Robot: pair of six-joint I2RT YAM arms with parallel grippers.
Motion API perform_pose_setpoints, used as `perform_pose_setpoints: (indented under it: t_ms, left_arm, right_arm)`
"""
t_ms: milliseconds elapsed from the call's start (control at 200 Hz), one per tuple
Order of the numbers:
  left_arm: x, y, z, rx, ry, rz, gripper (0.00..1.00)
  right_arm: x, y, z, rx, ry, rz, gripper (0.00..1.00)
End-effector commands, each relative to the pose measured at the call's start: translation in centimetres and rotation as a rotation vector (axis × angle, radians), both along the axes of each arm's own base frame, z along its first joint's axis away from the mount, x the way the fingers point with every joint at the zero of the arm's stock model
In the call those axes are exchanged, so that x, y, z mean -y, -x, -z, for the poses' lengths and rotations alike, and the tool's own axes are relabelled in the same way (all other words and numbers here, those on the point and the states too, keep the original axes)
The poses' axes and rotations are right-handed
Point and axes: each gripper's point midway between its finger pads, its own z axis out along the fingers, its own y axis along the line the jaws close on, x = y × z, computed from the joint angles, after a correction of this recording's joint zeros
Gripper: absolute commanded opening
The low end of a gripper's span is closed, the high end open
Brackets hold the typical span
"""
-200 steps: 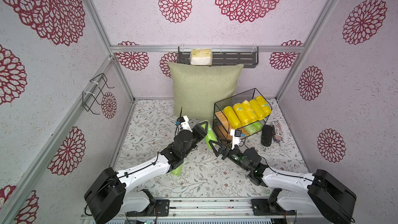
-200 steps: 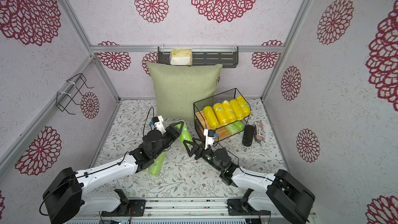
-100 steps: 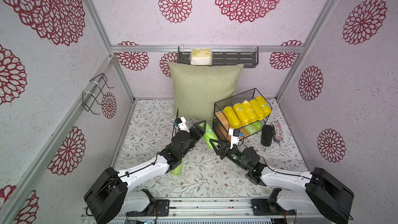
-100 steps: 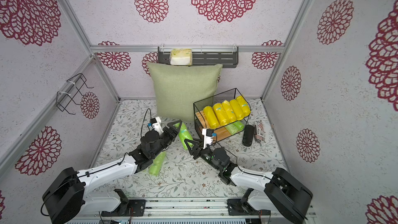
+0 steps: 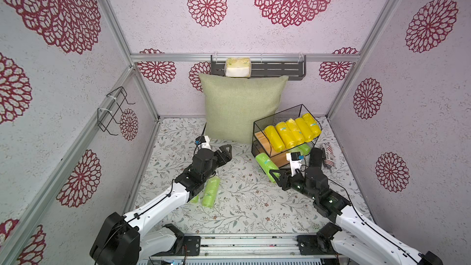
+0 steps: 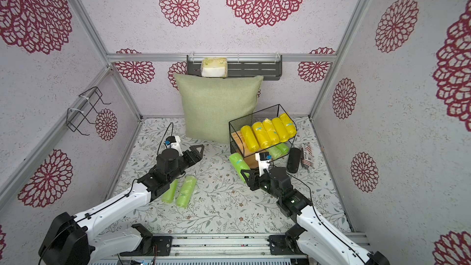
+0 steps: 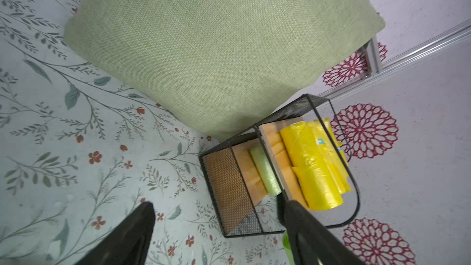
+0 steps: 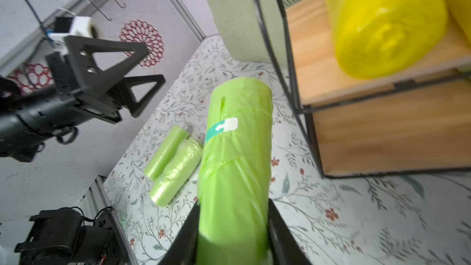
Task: Sort the rolls of trash bags by color and place them on the shelf
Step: Pick up the roll of trash bags from the center of the board, then place the roll of trash bags on the shelf.
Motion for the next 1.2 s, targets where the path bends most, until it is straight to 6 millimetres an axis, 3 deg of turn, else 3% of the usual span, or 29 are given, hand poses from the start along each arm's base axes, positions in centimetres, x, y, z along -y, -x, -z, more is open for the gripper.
perform_pose_setpoints:
  t_ms: [0,270,440,680,985,1196]
  left_arm:
    - [0.5,0.1,-0.2,0.002,-0.084,0.072,0.85]
    - [2.0,0.5,0.9,-0.045,-0.074,0.157,0.86]
    - [2.1,0.4,1.2,-0.045,-0.101,0.165,0.86]
    - [2.9,0.3,1.1,-0.055,-0.104,0.209,0.86]
    - [3.5,0.5,1.4,-0.077,-0.058,0.221,0.86]
    - [3.8,0.6,1.4,-0.090,-0.034,0.234,0.86]
  right_arm:
    - [1.6,0.5,1.7,-0.066,0.062,0.009,0.28]
    - [5.8,-1.9,3.2,-0.101,0.084,0.140,0.28]
    - [8.4,-5.1,3.2,-0.063,0.060,0.224,0.29]
    - [9.0,-9.2,2.5,0.108,0.041,0.273,0.31]
    - [10.2,-12.7,4.4,0.179,0.051,0.365,0.35]
    - [9.6,-14.3,5.4,0.181,-0.020,0.353,0.36]
